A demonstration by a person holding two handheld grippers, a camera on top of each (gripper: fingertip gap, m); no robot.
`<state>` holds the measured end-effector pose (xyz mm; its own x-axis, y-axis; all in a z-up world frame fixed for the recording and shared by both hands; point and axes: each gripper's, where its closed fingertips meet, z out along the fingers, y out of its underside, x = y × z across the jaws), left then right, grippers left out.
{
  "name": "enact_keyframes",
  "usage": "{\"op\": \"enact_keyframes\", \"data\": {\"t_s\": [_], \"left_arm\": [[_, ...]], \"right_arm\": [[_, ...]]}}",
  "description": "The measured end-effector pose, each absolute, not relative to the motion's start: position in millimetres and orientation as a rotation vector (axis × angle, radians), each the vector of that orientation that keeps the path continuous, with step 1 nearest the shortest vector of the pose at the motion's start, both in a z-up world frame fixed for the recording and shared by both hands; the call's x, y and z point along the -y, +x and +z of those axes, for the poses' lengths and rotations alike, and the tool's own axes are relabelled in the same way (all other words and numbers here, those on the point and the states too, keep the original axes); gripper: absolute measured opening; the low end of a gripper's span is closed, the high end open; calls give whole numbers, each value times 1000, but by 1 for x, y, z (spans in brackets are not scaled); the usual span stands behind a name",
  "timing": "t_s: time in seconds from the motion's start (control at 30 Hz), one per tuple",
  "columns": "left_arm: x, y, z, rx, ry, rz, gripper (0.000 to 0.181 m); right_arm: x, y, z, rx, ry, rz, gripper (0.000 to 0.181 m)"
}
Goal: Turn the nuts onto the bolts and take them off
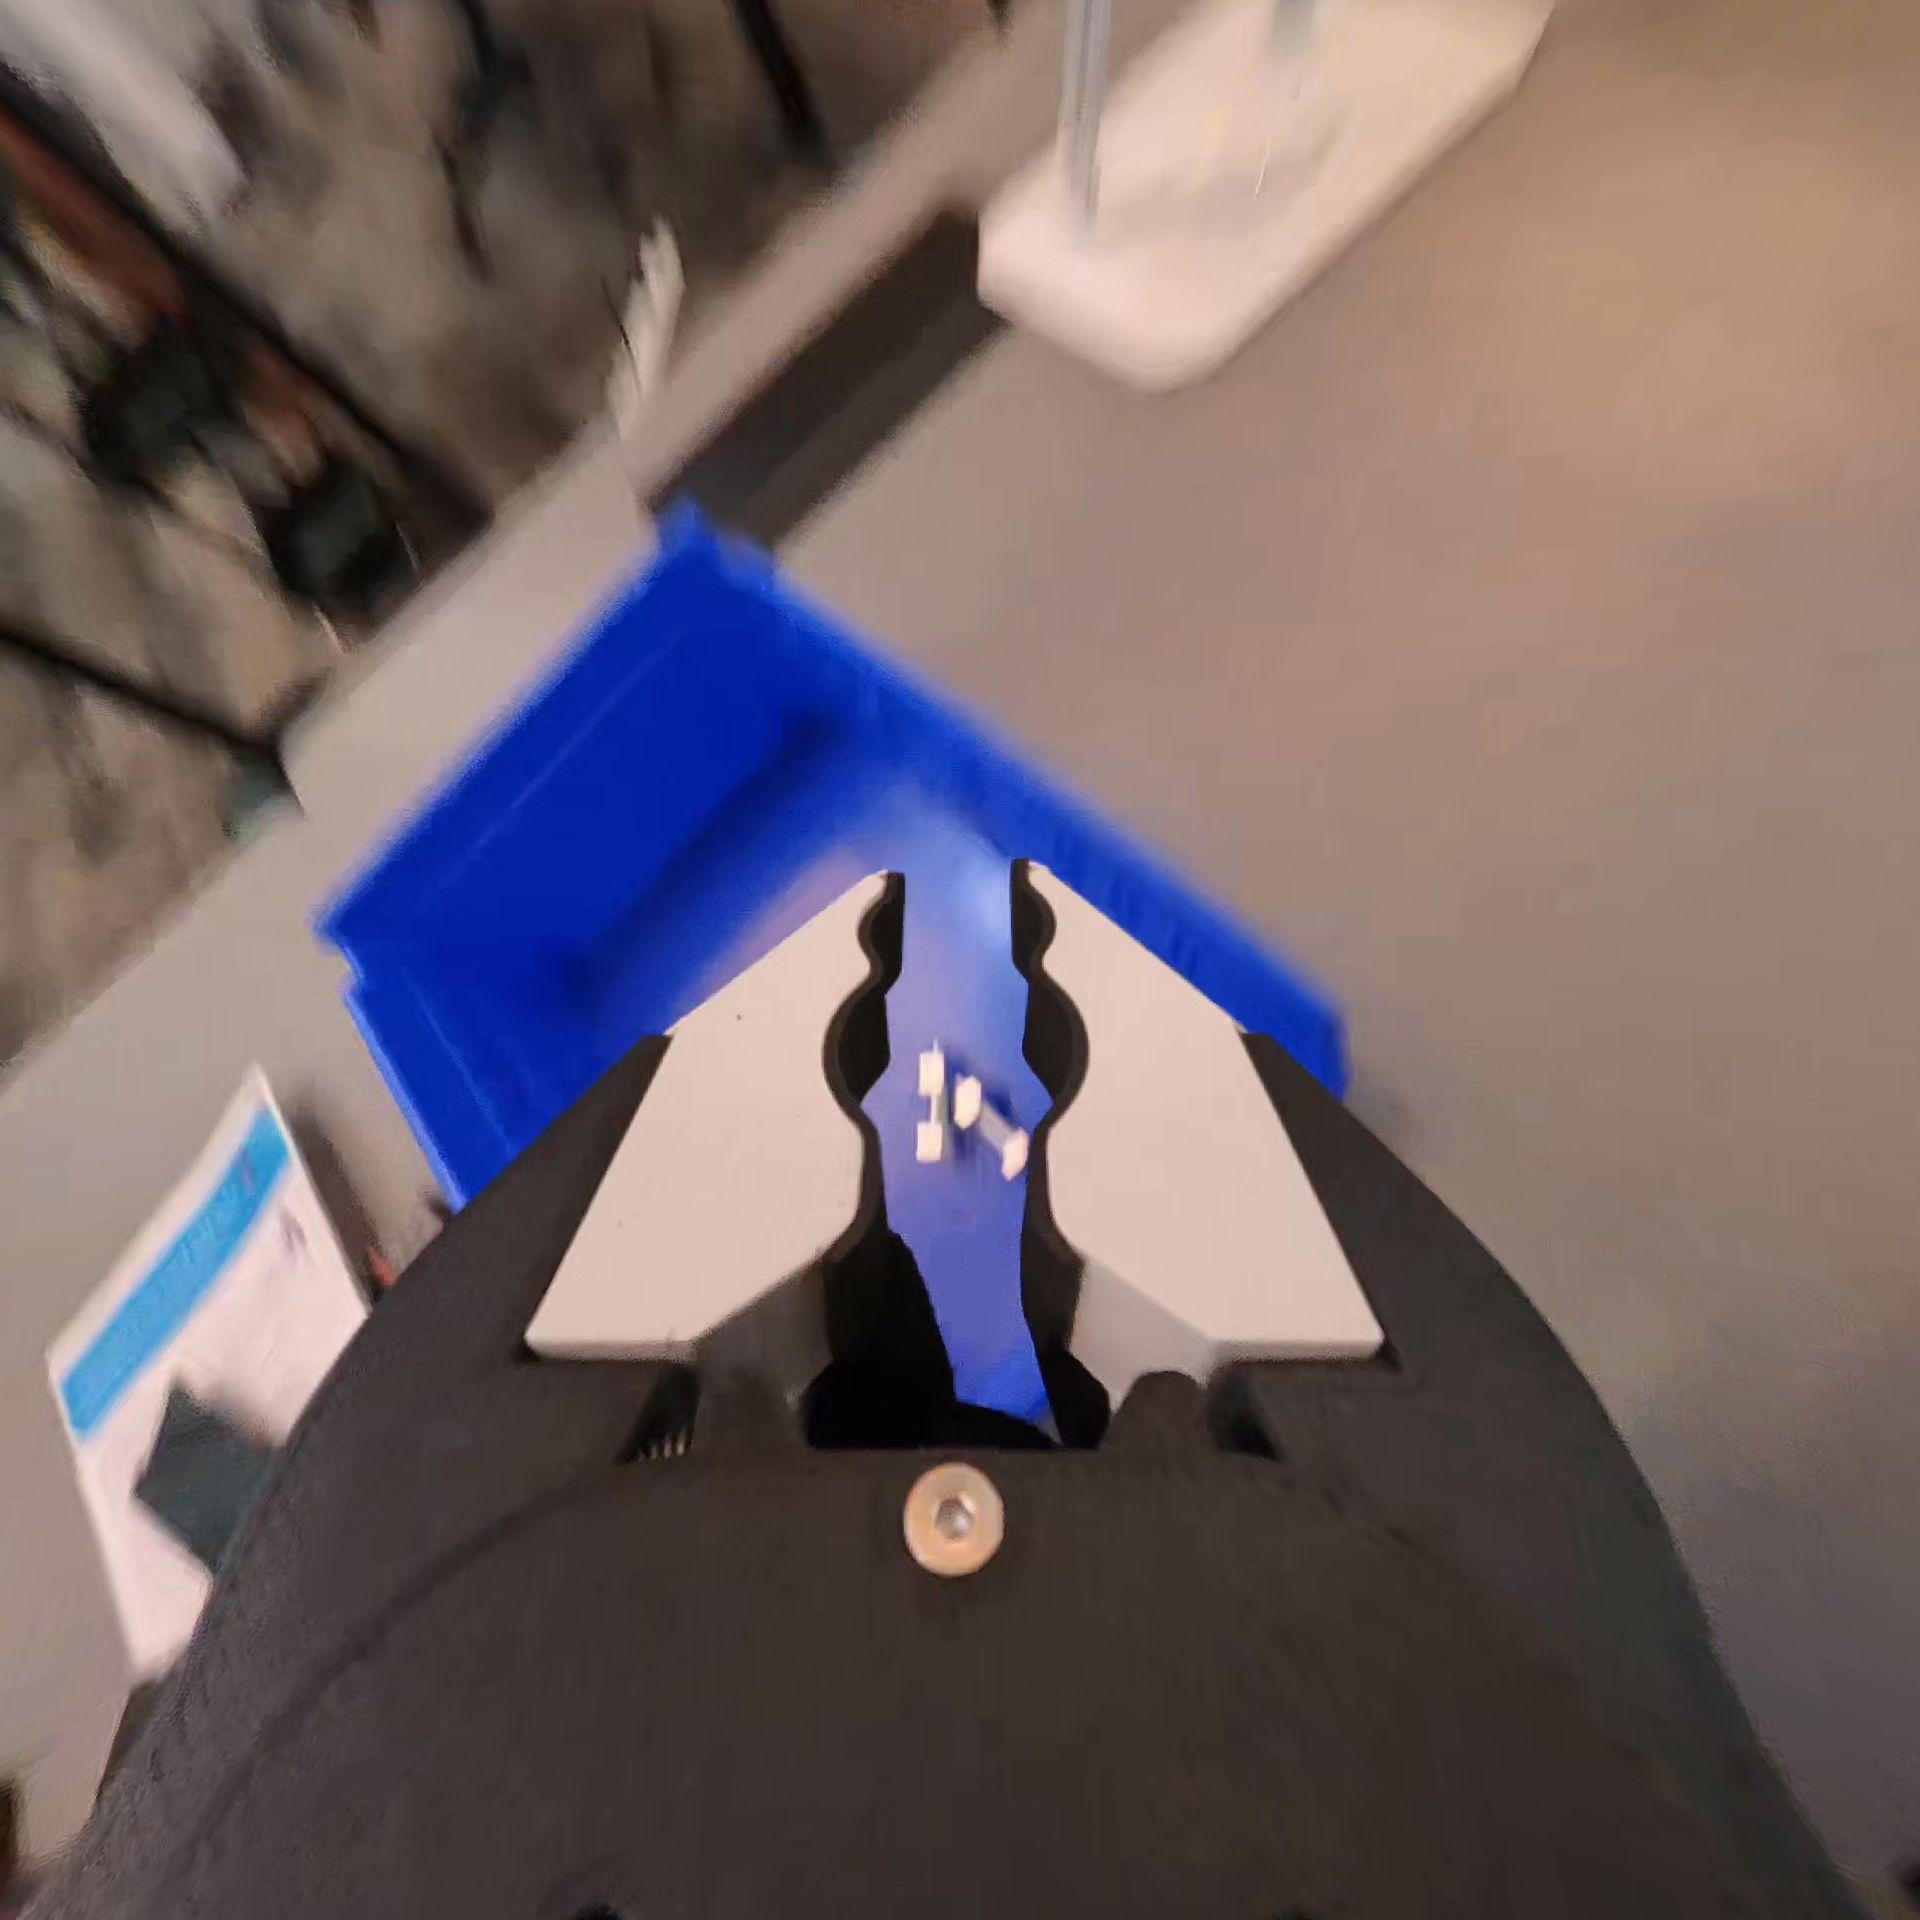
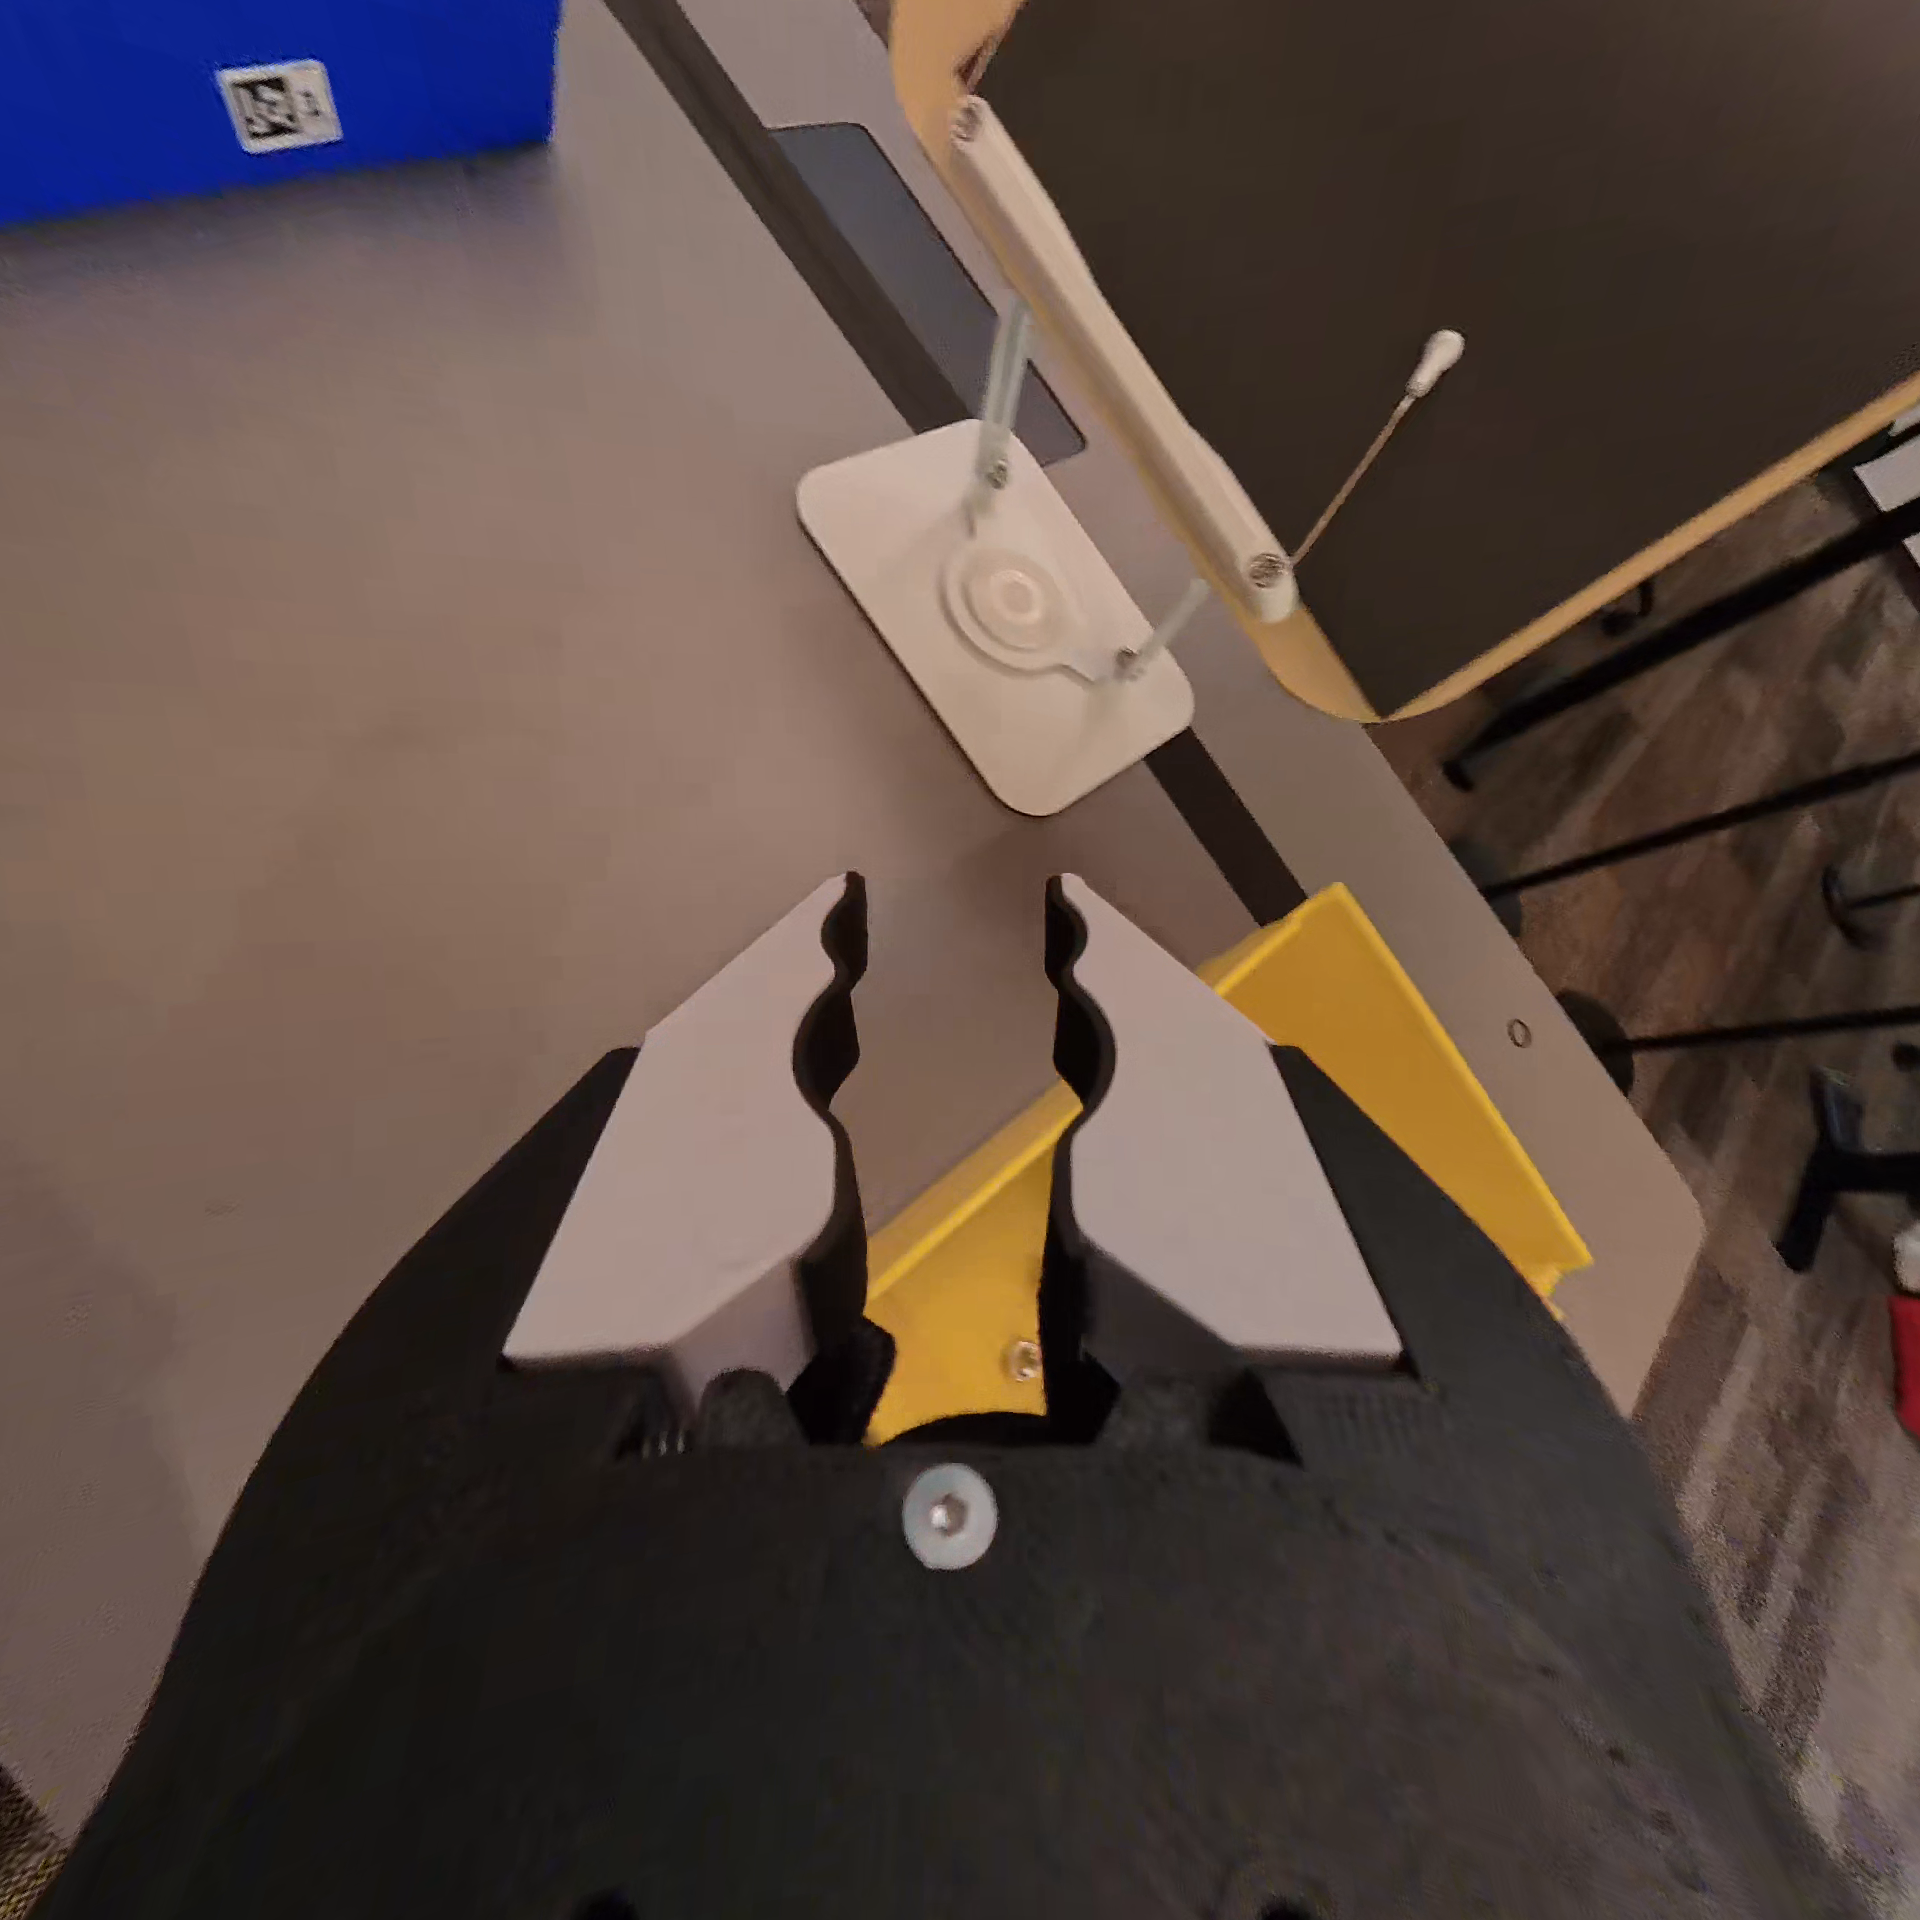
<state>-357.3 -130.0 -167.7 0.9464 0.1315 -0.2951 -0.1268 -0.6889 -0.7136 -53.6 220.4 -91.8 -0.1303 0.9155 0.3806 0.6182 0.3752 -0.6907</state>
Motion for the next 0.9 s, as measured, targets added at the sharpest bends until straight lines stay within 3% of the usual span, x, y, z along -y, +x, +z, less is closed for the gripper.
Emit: {"op": "enact_keyframes", "data": {"t_s": [0.37,0.9], "left_arm": [[173,-398,-286,-20,-2857,361,15],[168,-407,-318,-21,-2925,240,8]], "right_arm": [[-175,-41,-116,1920,-1310,544,33],[-175,-40,-131,1925,-1325,608,33]]}}
